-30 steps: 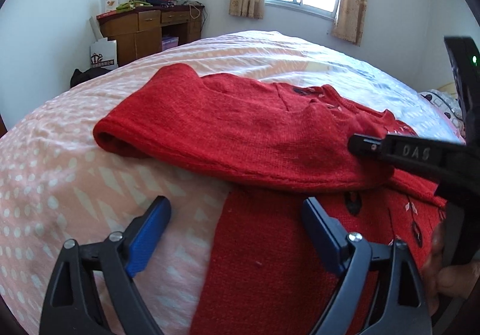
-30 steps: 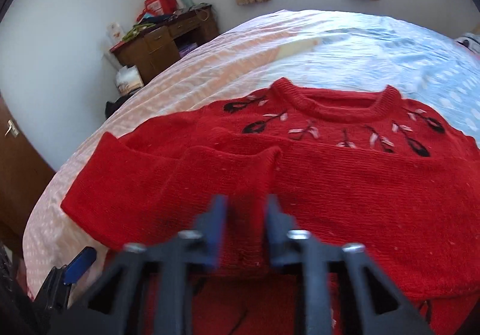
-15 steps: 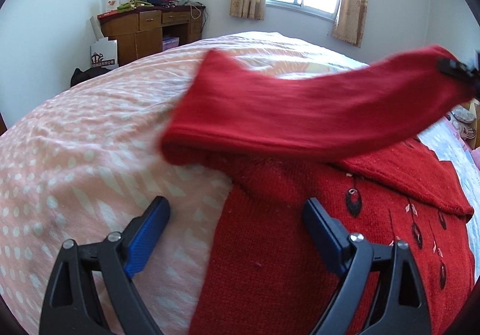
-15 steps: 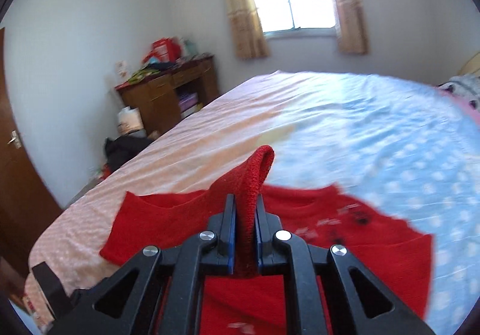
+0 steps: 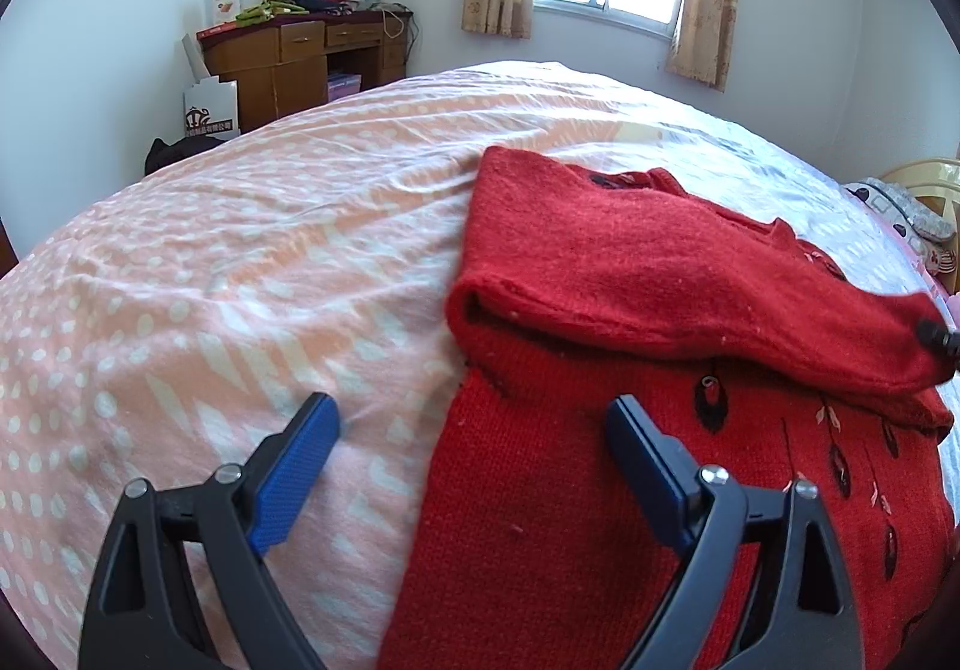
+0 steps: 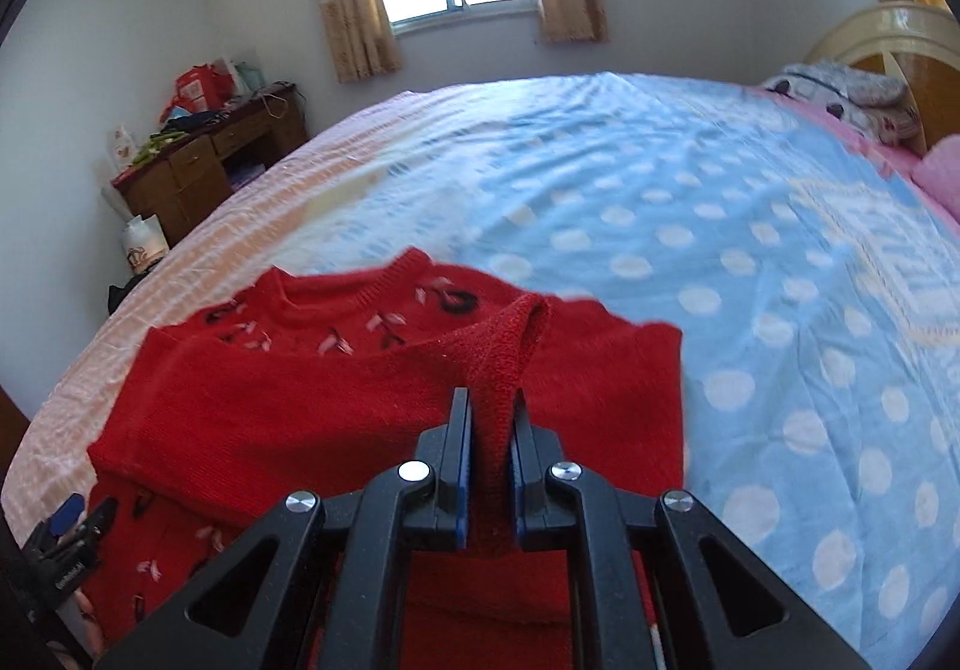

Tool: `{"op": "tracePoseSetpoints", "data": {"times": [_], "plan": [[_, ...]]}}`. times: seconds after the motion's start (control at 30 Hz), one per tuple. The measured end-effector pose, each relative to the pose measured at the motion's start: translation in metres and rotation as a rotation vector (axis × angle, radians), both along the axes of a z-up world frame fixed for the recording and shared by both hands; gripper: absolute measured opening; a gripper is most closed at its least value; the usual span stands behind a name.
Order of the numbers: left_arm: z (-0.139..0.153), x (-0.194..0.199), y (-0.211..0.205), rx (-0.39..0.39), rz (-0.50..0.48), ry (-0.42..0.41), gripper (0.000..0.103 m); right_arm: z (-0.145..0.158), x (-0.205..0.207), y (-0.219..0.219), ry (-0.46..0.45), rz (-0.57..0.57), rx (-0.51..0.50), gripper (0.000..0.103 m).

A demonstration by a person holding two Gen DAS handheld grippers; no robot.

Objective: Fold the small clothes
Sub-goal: 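Grasp the sweater side edge with the right gripper and lift it, then fold the lifted side over the body and release with the right gripper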

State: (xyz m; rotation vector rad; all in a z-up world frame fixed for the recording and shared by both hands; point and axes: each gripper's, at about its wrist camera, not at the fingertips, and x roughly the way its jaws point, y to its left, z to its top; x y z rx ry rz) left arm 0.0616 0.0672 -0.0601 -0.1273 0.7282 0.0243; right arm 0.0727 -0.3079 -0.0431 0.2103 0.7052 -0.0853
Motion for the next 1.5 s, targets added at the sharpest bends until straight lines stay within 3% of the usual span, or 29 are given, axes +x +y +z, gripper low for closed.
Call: {"op": "tracePoseSetpoints", "data": {"times": [0.33, 0.5, 0.6, 0.7, 0.83, 0.93, 1.07, 1.17, 1.2, 1.23, 1.3, 1.33, 1.5], "plan": [[-0.001, 0.002, 0.000, 0.014, -0.003, 0.008, 0.096, -0.028, 0.005, -0.014, 0.077, -0.051, 0.036, 0.009], [0.008, 0.002, -0.001, 0.003, -0.043, 0.037, 0.095, -0.017, 0.007, -0.009, 0.065, -0.020, 0.048, 0.009], [0.030, -0.014, -0.016, 0.006, -0.106, -0.063, 0.095, 0.018, 0.008, 0.002, 0.006, 0.039, 0.126, 0.009], [0.053, -0.029, -0.044, -0.016, -0.157, -0.149, 0.096, 0.065, 0.012, 0.019, -0.072, 0.095, 0.133, 0.009], [0.050, -0.031, -0.070, -0.114, -0.160, -0.127, 0.096, 0.138, 0.019, 0.050, -0.174, 0.197, 0.139, 0.009], [0.041, -0.017, -0.088, -0.117, -0.104, -0.083, 0.096, 0.179, 0.018, 0.072, -0.241, 0.262, 0.130, 0.009], [0.039, 0.014, -0.088, -0.103, 0.030, -0.056, 0.096, 0.208, 0.006, 0.083, -0.318, 0.300, 0.118, 0.009], [0.025, 0.049, -0.068, -0.103, 0.177, 0.045, 0.095, 0.208, -0.007, 0.078, -0.359, 0.298, 0.142, 0.009], [0.017, 0.059, -0.057, -0.130, 0.214, 0.110, 0.089, 0.205, -0.010, 0.075, -0.362, 0.289, 0.148, 0.009], [0.013, 0.061, -0.044, -0.160, 0.242, 0.124, 0.084, 0.198, -0.014, 0.071, -0.361, 0.271, 0.148, 0.009], [0.020, 0.053, -0.034, -0.142, 0.265, 0.078, 0.077, 0.186, -0.015, 0.057, -0.348, 0.233, 0.140, 0.009], [0.021, 0.050, -0.031, -0.115, 0.274, 0.075, 0.077, 0.179, -0.013, 0.050, -0.334, 0.218, 0.146, 0.009], [0.019, 0.042, -0.019, -0.125, 0.248, 0.080, 0.075, 0.127, 0.000, 0.014, -0.230, 0.133, 0.167, 0.009]]}}
